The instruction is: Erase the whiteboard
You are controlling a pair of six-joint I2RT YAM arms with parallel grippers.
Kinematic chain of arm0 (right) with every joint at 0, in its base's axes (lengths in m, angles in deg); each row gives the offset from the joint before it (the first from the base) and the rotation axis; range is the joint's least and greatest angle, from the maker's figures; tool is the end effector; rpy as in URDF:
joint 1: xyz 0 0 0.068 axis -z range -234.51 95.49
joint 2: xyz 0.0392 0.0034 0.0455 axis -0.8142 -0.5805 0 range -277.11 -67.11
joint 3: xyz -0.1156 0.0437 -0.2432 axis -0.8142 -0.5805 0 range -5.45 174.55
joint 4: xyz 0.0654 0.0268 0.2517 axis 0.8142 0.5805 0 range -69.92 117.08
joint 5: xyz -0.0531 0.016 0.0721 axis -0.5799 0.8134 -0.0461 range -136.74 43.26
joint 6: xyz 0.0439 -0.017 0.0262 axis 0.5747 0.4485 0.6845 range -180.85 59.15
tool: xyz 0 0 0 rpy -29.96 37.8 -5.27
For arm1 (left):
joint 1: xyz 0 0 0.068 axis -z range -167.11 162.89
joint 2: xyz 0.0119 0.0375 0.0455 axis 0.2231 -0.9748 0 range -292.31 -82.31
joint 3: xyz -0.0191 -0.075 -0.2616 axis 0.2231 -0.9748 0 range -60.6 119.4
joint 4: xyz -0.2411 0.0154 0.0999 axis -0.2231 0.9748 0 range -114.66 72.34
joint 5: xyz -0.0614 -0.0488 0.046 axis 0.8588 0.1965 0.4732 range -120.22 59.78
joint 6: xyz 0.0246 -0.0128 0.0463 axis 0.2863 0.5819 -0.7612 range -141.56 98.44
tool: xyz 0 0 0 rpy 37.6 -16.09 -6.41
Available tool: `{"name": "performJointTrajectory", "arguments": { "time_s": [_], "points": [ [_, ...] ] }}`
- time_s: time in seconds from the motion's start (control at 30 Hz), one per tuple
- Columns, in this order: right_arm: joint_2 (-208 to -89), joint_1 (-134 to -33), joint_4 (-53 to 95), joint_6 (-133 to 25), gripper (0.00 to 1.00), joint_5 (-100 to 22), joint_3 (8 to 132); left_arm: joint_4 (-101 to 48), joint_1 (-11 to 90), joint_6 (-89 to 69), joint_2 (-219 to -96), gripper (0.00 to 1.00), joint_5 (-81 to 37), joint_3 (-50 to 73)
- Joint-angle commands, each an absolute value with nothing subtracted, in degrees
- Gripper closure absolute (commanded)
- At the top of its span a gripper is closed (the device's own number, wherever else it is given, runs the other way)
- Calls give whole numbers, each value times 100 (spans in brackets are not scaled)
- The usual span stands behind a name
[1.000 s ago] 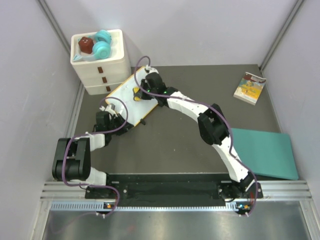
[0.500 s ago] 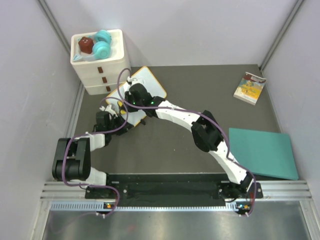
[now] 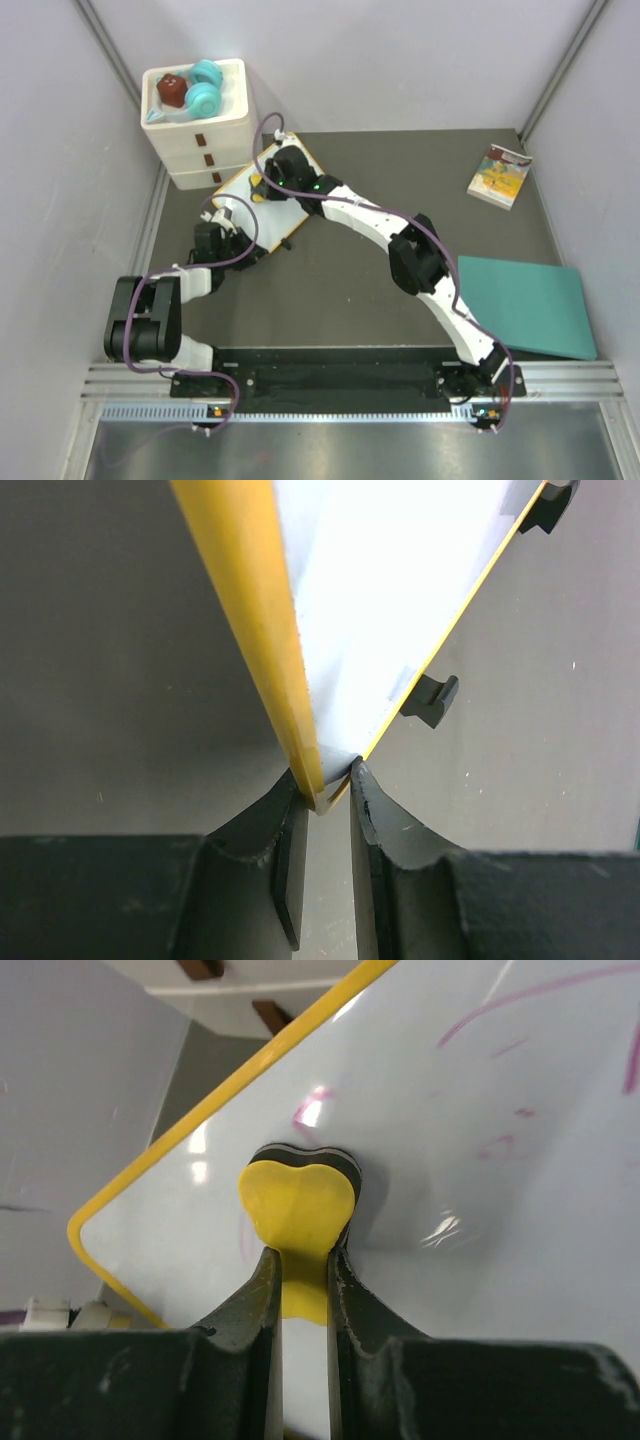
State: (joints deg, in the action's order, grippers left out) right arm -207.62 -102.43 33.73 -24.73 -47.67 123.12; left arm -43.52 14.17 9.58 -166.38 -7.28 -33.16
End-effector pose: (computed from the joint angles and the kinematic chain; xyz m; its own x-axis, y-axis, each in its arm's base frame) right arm 0.3856 0.4261 0.2421 -0.6655 0.1425 -0.7327 -0.4209 0.7390 0.5261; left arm 0.2616 -0.0198 0.1391 -0.6941 -0.4609 -0.5530 -0.0356 0.7892 -0.6131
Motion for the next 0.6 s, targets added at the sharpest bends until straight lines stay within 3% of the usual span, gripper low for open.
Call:
{"name": "performJointTrajectory", "arguments": {
  "time_s": [0.0,0.57],
  "points": [
    [-20958,-9829,3046,-1982,100,-4912,12630,-3934,1482,595,-16616,82,-1317,-3344],
    [-20932,-8914,2553,-539,100,-4165,12243,-3917,1570,569,-16607,82,-1370,-3326]
  ]
}}
